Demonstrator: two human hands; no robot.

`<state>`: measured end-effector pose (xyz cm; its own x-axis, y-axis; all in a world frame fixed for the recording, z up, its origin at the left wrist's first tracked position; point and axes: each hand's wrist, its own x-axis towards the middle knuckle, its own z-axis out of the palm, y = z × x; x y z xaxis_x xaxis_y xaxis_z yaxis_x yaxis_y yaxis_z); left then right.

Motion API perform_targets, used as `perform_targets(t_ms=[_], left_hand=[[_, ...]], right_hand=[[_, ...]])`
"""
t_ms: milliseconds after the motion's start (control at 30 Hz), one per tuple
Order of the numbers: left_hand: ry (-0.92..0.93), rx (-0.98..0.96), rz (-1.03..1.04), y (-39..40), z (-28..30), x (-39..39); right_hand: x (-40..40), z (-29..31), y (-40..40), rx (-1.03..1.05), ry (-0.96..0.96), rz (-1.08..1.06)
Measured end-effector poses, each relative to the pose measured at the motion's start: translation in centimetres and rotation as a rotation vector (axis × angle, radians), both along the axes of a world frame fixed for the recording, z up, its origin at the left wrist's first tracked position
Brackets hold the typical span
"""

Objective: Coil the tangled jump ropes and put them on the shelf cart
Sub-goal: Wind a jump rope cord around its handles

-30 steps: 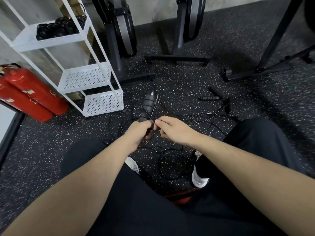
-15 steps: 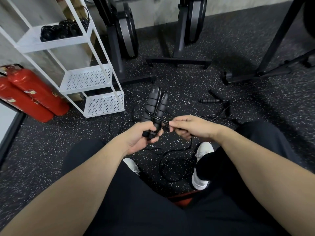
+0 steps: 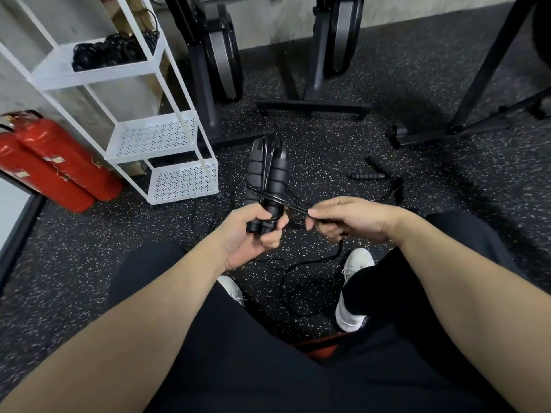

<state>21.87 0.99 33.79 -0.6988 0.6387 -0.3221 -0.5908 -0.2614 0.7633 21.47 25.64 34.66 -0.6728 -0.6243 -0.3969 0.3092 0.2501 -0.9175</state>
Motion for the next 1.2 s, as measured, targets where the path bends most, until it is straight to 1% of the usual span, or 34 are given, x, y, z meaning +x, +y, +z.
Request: perform_targets(t_ms=[67, 133, 200, 267, 367, 467, 533, 567, 600, 633, 667, 700, 733, 767, 833, 900, 967, 1033, 1133, 1200], left_hand=[[-0.01, 0.013, -0.048, -0.1, 0.0, 0.0], [0.002, -0.022, -0.142, -0.2, 0.0, 0.2], [0.04, -0.12, -0.243, -0.3, 0.0, 0.4], [0.059, -0.205, -0.277, -0.4, 0.2, 0.5], [0.08, -0.238, -0.249, -0.3, 0.6, 0.5], [0.116, -0.26, -0.307, 0.1, 0.8, 0.8], [0.125, -0.329, -0.363, 0.3, 0.8, 0.9], [0.141, -0.402, -0.408, 0.5, 0.8, 1.0], [0.2, -0.52, -0.477, 0.7, 1.0, 1.0], [0.297, -0.672, -0.57, 1.0, 1.3, 1.2], [0.403, -0.829, -0.673, 1.4, 1.5, 1.4], [0.496, -0.957, -0.763, 1.9, 1.7, 1.6], [0.559, -1.039, -0.821, 2.4, 1.6, 1.8], [0.603, -1.081, -0.852, 2.8, 1.5, 2.0], [0.691, -1.151, -0.866, 3.2, 0.8, 2.0], [0.759, -1.242, -0.836, 3.1, 0.2, 1.7], [0.804, -1.305, -0.808, 2.9, 0.0, 1.4], [0.855, -1.352, -0.808, 2.9, -0.2, 1.5], [0.93, -1.476, -0.826, 2.5, -0.8, 1.4], [0.956, -1.551, -0.818, 2.4, -1.2, 1.4]], right_hand=[[-0.1, -0.1, 0.0, 0.075, 0.004, 0.057], [-0.1, -0.2, -0.1, 0.256, 0.045, 0.118], [-0.1, -0.2, 0.0, 0.46, 0.12, 0.117], [-0.3, -0.3, 0.0, 0.565, 0.175, 0.074], [-0.7, -0.6, 0.1, 0.551, 0.218, 0.014], [-1.0, -1.0, 0.3, 0.524, 0.207, 0.036], [-1.0, -1.4, 0.3, 0.487, 0.197, 0.069], [-1.0, -1.6, 0.3, 0.458, 0.144, 0.067], [-1.2, -1.8, 0.3, 0.403, 0.033, 0.044], [-1.5, -2.2, 0.4, 0.386, 0.014, 0.035], [-1.5, -2.5, 0.3, 0.476, 0.092, 0.086], [-1.3, -2.4, 0.0, 0.636, 0.183, 0.16], [-1.2, -2.4, -0.3, 0.741, 0.256, 0.185], [-1.0, -2.4, -0.5, 0.774, 0.277, 0.198], [-0.7, -2.3, -0.9, 0.75, 0.257, 0.167], [-0.6, -2.0, -1.0, 0.723, 0.255, 0.12], [-0.5, -1.6, -1.2, 0.706, 0.294, 0.071], [-0.3, -1.6, -1.9, 0.711, 0.339, 0.063], [0.2, -1.7, -3.2, 0.738, 0.434, 0.07], [0.6, -1.5, -3.9, 0.692, 0.436, 0.028]])
